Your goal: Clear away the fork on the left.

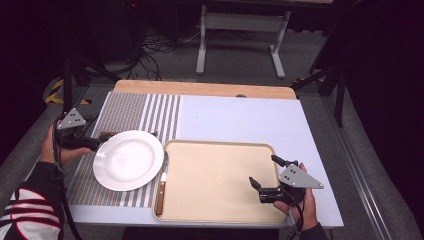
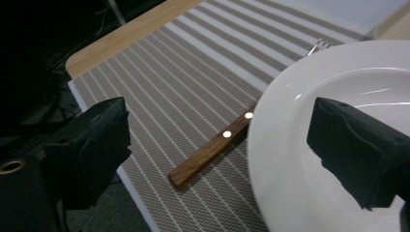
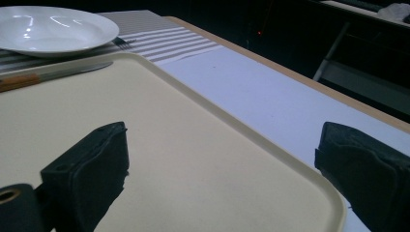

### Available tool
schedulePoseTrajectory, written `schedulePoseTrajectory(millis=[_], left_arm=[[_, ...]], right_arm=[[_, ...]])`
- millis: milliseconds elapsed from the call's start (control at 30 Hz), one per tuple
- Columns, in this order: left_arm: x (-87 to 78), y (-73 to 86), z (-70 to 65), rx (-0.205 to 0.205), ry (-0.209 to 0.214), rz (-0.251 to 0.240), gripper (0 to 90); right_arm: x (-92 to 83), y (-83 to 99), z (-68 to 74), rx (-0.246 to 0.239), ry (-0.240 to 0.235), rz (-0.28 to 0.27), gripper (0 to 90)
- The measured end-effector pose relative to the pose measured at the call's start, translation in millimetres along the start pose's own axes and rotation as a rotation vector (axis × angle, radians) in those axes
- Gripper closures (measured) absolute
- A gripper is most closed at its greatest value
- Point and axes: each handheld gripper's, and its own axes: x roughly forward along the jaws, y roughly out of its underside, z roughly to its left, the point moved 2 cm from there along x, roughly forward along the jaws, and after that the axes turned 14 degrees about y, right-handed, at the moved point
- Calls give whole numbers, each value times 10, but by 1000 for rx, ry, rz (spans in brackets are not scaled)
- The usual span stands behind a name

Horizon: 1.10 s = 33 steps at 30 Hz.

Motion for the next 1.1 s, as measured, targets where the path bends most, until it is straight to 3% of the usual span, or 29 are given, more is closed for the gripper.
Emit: schedulePoseTrajectory(millis=[33,67,100,200,233,267,300,367,500,633,800,967,1033,1100], left_arm=[[34,16,103,-14,4,31,96],[34,16,103,-14,4,31,97],[88,41,198,-26,6,74,97],[133,58,256,-37,34,94,99],[180,69,288,-18,21,142,104],[227,85,316,-20,41,168,110],[253,94,335,-26,55,182,112],[300,110,381,-22,41,209,119],[369,130,461,-32,57,201,148],[470,160,508,-27,85,245,154],[548,191,519,-8,90,306,177],[605,184,514,9,92,325,187],[612,164,509,23,110,332,236],[609,148,492,29,159,342,323]], right_arm=[[3,13,-14,4,7,6,56],[4,23,-22,9,8,9,56],[4,37,-35,13,9,17,56],[-4,55,-46,13,15,29,56],[-9,61,-55,13,16,31,56],[-17,68,-67,13,19,37,56],[-24,72,-76,12,22,39,58],[-35,77,-86,16,22,41,59],[-53,89,-98,11,31,54,60],[-86,118,-100,9,34,70,60],[-104,161,-103,8,33,86,60],[-105,191,-117,4,33,96,61],[-104,201,-121,8,23,99,61],[-101,211,-120,4,15,105,61]])
